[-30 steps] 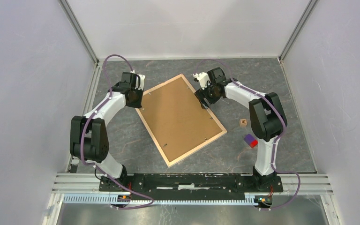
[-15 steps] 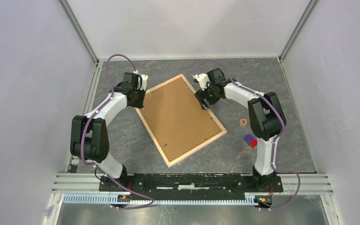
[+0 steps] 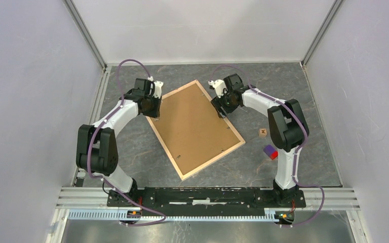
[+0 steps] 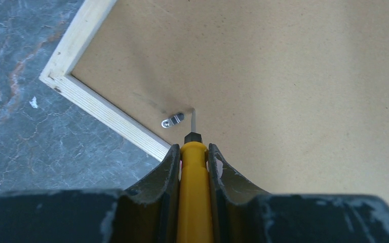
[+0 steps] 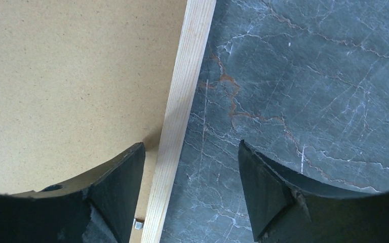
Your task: Take the photo out of the frame
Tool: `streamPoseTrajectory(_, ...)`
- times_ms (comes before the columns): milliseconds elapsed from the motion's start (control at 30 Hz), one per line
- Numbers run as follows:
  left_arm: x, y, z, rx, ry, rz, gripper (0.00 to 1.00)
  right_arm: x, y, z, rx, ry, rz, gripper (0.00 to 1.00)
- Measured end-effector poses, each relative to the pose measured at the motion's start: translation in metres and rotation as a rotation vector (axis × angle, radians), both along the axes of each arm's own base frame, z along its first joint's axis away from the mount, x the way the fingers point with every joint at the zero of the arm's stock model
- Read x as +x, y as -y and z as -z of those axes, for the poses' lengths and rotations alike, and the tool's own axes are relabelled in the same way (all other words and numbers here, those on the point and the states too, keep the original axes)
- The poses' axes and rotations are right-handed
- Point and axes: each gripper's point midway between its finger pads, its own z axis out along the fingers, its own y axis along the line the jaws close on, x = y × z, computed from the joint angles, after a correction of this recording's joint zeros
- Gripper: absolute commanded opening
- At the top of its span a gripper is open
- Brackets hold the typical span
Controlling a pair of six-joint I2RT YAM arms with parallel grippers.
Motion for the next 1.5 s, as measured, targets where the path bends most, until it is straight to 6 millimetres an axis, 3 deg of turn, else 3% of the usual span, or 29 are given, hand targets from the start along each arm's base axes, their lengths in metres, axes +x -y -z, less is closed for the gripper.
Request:
streamPoseTrajectory(167,-0.005,0.001,-0.005,-0.021,-0.032,0.007,0.02,0.000,-0.001,0.004,0.000,-0.006,0.001,0.67)
streamPoseTrajectory(333,0.011,-0.006,-0.033,-0.058,0.008,-0.016,0.02,-0.001,-0.004,0.005,0.003,-0.013,0.002,0.57)
streamPoseTrajectory(467,0.023,-0.013,-0.052,-0.077,0.054,-0.035,0.02,0.003,-0.013,0.006,0.016,-0.018,0.003,0.36)
streamPoseTrajectory(633,0.019,-0.020,-0.053,-0.088,0.035,-0.062,0.02,0.012,-0.020,0.005,0.008,-0.006,-0.010,0.01)
streamPoseTrajectory(933,0.013,-0.039,-0.056,-0.134,0.007,-0.128,0.02,0.054,-0.005,0.001,-0.042,0.095,-0.103,0.00)
streamPoseTrajectory(1133,0.009,-0.039,-0.060,-0.167,-0.001,-0.135,0.02,0.060,-0.005,0.000,-0.053,0.136,-0.274,0.00)
streamPoseTrajectory(1233,0.007,-0.037,-0.063,-0.177,0.000,-0.128,0.02,0.054,-0.020,0.000,-0.051,0.152,-0.366,0.00)
streamPoseTrajectory(1500,-0.006,-0.033,-0.078,-0.188,0.018,-0.088,0.02,0.018,-0.082,0.001,-0.042,0.181,-0.636,0.00)
